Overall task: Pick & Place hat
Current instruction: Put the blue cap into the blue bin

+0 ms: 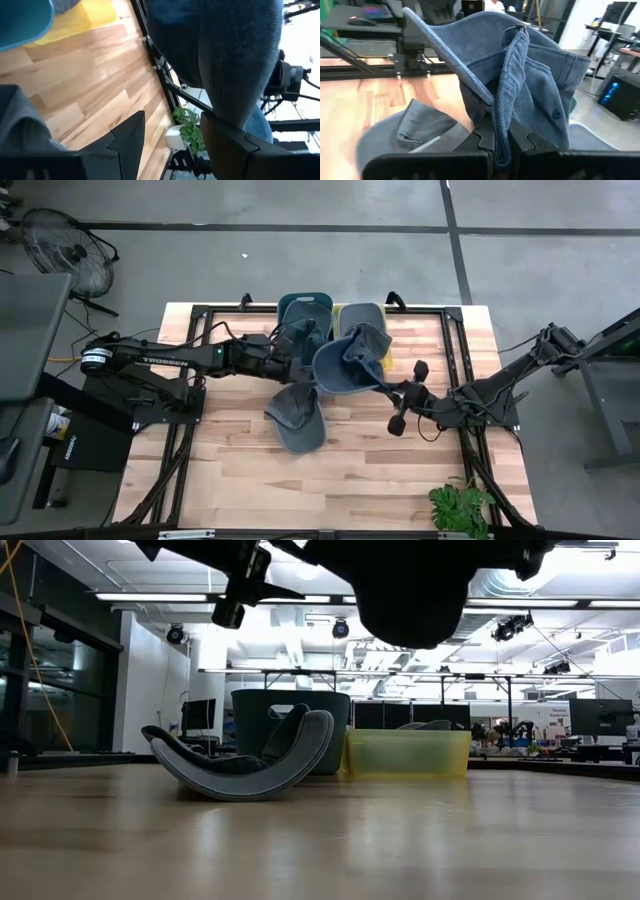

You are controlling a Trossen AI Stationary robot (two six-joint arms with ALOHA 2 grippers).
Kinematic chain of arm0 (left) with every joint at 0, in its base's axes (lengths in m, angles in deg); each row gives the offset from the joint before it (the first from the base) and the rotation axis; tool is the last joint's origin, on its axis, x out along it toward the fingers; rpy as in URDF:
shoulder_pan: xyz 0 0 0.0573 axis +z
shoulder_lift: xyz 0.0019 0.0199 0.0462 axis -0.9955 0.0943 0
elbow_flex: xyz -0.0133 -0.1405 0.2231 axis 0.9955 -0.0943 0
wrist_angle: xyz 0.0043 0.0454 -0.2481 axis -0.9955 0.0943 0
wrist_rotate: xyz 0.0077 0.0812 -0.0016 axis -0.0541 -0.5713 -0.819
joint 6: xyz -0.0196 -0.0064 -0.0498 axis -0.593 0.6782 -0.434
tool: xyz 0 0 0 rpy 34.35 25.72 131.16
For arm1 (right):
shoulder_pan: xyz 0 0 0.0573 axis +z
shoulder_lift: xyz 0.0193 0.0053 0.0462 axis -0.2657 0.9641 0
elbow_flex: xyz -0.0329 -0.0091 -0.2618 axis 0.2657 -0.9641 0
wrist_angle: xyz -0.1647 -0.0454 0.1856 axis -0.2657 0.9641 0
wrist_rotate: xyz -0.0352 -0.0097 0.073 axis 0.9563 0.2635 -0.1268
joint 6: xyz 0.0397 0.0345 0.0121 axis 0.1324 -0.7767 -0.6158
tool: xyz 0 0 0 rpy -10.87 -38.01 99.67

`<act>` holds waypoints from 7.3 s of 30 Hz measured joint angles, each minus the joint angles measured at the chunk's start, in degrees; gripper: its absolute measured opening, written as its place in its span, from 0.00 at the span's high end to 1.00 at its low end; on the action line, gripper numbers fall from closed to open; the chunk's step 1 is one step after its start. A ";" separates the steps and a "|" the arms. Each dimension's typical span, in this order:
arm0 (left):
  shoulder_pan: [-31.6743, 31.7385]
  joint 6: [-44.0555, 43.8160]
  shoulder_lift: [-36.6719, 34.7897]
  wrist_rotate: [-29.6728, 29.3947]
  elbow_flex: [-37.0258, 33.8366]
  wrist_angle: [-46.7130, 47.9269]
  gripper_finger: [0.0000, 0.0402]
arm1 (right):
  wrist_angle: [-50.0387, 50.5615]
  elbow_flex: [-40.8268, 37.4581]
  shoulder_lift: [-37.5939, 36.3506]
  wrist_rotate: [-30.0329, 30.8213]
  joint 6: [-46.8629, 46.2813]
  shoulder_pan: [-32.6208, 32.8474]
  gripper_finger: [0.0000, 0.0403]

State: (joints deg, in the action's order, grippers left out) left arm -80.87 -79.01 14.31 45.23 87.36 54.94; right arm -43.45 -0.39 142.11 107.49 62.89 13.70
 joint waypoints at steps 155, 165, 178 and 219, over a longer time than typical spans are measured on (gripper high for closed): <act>8.66 13.99 2.91 32.25 -0.07 -11.39 0.99 | 5.44 0.00 -13.97 -59.52 -6.74 -33.20 0.39; 8.65 15.08 2.91 32.18 0.02 -7.86 0.98 | -4.01 0.02 -8.45 -60.97 -6.55 -33.22 0.30; 8.66 15.55 2.91 32.19 0.02 -8.00 0.99 | -14.70 0.02 -1.29 -63.87 -7.13 -33.22 0.30; 8.63 17.74 2.86 31.18 -0.02 -8.33 0.86 | -23.70 0.00 0.76 -64.03 -3.08 -33.24 0.99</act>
State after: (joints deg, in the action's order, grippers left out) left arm -72.23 -61.28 17.17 76.41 87.34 46.61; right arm -67.14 -0.39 142.88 43.46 59.81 -19.55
